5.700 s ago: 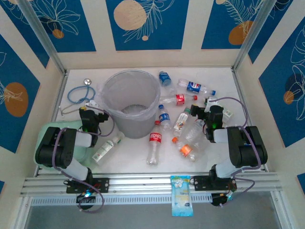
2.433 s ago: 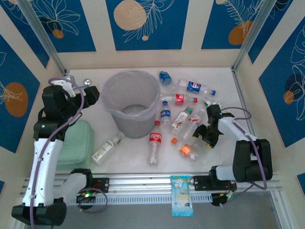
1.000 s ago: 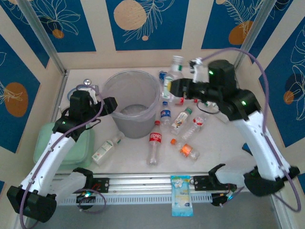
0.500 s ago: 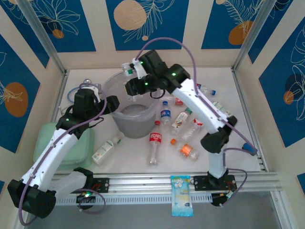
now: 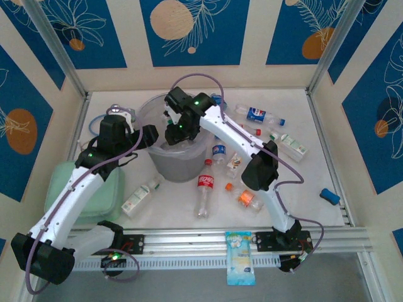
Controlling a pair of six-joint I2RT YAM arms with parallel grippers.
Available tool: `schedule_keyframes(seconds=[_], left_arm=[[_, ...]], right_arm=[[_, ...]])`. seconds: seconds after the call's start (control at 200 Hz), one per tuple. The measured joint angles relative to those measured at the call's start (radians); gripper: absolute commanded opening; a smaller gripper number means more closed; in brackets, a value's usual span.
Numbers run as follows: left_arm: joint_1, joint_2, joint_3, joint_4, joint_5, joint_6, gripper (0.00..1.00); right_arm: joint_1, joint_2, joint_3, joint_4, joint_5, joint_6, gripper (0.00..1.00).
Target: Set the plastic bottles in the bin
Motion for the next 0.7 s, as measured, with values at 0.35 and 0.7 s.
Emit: schedule_keyframes(seconds=[0.35, 0.7], left_arm=[[-0.001, 0.0, 0.009, -0.005, -0.017, 0.029, 0.72], [-0.002, -0.005, 0.103, -0.118, -0.034, 0.144, 1.0]], right_arm=[[-0.002, 0.008, -0.066, 0.036, -0.011, 0.006, 0.67], [-0.01, 0.008, -0.013, 0.032, -0.023, 0.001, 0.79]])
